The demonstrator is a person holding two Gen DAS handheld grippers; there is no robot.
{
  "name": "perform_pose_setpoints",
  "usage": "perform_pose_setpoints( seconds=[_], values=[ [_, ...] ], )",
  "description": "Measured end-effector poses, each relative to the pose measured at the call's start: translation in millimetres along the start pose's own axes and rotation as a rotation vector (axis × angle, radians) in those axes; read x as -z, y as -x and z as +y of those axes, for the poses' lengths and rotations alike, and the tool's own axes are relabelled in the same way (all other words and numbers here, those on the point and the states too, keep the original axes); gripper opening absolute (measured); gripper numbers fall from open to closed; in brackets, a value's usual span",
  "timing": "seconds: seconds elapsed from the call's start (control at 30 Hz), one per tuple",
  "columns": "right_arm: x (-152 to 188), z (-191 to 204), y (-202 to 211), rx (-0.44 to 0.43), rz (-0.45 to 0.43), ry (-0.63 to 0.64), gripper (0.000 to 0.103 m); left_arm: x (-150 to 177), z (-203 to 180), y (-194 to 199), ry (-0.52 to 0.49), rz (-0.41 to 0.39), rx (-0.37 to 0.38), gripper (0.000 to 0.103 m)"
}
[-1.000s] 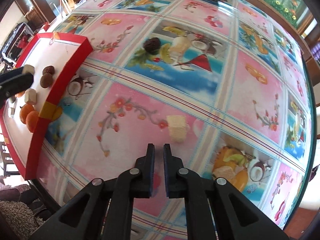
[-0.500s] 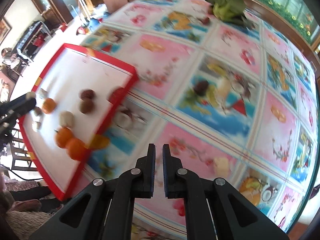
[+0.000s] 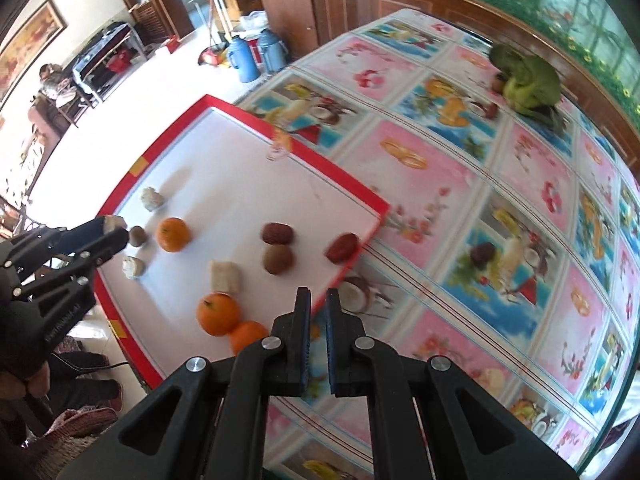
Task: Organize fruits
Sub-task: 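Carry the yam cube and round piece over the white tray with both tools, then lower both pieces into the tray and open both tools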
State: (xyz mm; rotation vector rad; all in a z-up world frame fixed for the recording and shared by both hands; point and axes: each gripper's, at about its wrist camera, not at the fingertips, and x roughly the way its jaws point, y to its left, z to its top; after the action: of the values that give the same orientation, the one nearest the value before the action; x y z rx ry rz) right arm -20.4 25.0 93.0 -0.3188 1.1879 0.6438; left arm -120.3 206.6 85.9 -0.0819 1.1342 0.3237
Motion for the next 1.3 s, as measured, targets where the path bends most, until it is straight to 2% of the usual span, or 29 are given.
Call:
perform_pose_setpoints(
  seconds=[0.37, 0.73, 1.07, 1.3],
  values=[
    [-9, 45, -15, -0.056, 0.026, 0.089, 0.004, 13, 21, -9, 0.037, 0.042, -0.033, 0.026],
    [-6, 75, -25, -0.075, 0.052, 0.176, 0.004, 23, 28, -18, 0.050, 0.088, -0.041, 0.026],
    [-1, 74, -36, -0.080, 0.095, 0.156, 0.004, 27, 21, -32, 0.032, 0.134, -0.034, 0.026],
    [-1, 69, -46, -0.102, 0.144, 0.132, 0.006, 30, 11, -36, -0.018, 0.152, -0.048, 0.027]
  ],
)
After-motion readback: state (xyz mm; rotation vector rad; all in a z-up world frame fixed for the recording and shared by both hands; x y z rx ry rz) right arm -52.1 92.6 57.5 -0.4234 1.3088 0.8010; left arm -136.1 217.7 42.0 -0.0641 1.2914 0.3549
